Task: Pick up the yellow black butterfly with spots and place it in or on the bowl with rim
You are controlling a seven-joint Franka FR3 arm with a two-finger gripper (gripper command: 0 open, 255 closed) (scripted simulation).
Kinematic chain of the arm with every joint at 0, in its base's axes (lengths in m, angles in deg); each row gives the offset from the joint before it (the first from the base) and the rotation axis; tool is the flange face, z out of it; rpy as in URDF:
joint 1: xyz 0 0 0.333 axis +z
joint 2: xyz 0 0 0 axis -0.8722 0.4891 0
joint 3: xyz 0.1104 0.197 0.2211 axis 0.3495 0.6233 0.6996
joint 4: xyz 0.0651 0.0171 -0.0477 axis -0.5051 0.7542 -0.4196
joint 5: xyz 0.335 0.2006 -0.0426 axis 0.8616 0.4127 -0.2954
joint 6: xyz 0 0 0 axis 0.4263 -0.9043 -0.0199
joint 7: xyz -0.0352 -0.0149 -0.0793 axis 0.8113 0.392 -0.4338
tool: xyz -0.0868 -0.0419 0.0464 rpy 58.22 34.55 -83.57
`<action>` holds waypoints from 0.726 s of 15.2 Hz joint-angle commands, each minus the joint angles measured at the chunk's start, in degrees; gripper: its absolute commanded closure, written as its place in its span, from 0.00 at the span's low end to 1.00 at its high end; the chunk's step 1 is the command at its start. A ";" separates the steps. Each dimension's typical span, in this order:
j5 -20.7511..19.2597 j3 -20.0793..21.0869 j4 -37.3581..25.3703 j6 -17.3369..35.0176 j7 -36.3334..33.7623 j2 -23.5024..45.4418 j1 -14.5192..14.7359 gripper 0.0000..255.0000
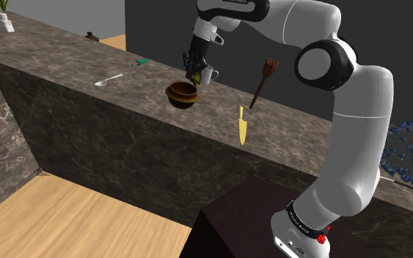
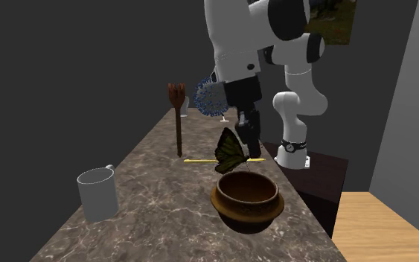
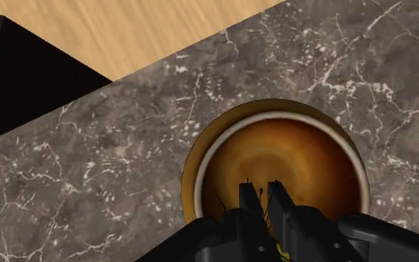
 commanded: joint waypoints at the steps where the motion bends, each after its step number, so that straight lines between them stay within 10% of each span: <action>1: -0.22 0.58 -3.23 -0.30 -2.32 2.37 1.64 1.00; 11: -0.16 0.89 0.93 5.77 -2.55 4.04 2.96 1.00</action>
